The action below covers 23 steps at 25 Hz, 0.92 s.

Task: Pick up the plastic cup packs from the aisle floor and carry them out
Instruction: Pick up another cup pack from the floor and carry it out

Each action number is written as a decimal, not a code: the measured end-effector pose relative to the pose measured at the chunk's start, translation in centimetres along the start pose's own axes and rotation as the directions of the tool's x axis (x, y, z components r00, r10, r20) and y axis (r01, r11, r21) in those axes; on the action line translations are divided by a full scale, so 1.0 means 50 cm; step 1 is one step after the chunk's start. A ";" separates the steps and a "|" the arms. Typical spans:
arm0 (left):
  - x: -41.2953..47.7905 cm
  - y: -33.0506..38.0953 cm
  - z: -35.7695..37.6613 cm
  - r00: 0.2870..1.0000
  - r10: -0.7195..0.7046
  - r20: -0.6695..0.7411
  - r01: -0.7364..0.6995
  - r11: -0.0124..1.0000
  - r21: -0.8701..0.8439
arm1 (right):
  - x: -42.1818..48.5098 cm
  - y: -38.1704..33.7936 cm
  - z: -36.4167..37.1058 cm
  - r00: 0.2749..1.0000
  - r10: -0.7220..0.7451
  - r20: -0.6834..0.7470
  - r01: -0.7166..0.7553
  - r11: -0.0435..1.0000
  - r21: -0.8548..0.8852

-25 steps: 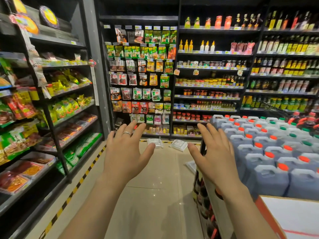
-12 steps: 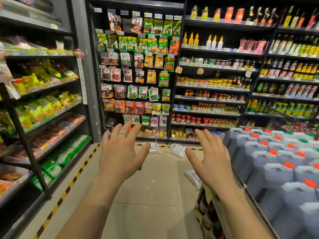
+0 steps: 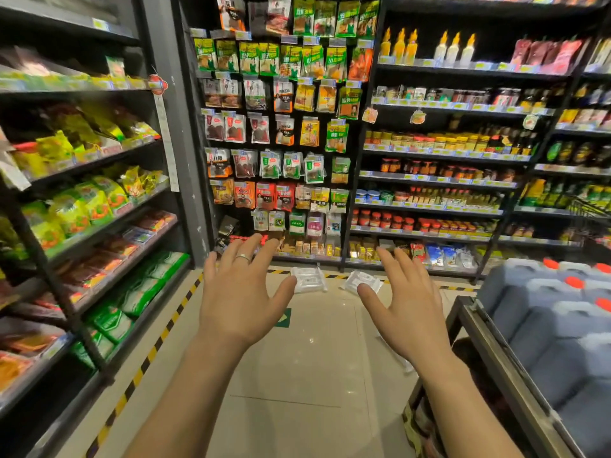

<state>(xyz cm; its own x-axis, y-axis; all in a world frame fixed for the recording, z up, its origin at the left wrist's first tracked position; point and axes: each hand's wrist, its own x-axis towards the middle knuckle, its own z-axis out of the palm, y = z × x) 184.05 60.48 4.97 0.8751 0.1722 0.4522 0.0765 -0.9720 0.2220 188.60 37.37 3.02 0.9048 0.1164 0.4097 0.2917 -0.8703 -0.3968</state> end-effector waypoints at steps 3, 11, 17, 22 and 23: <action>0.093 -0.012 0.054 1.000 -0.007 -0.001 0.007 1.000 0.011 | 0.098 0.020 0.059 1.000 -0.016 -0.016 0.017 0.999 0.034; 0.437 -0.004 0.221 0.999 -0.036 0.020 0.034 0.993 0.113 | 0.472 0.090 0.213 0.998 -0.063 -0.012 0.064 0.997 0.050; 0.635 0.008 0.335 0.999 -0.037 0.037 0.033 0.993 0.112 | 0.682 0.151 0.285 0.997 -0.072 0.001 0.072 0.996 0.043; 0.773 0.009 0.427 0.999 -0.028 0.028 0.026 0.997 0.078 | 0.813 0.196 0.345 0.999 -0.045 -0.005 0.045 0.999 0.029; 0.806 0.002 0.448 0.999 -0.027 0.031 0.025 0.997 0.074 | 0.841 0.200 0.361 0.999 -0.040 -0.002 0.040 0.999 0.025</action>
<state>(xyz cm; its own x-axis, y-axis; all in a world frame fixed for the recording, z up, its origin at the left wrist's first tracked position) 230.00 63.74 3.88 0.8871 0.1932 0.4191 0.1332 -0.9767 0.1683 235.19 42.21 1.43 0.8917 0.1497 0.4272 0.3350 -0.8529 -0.4003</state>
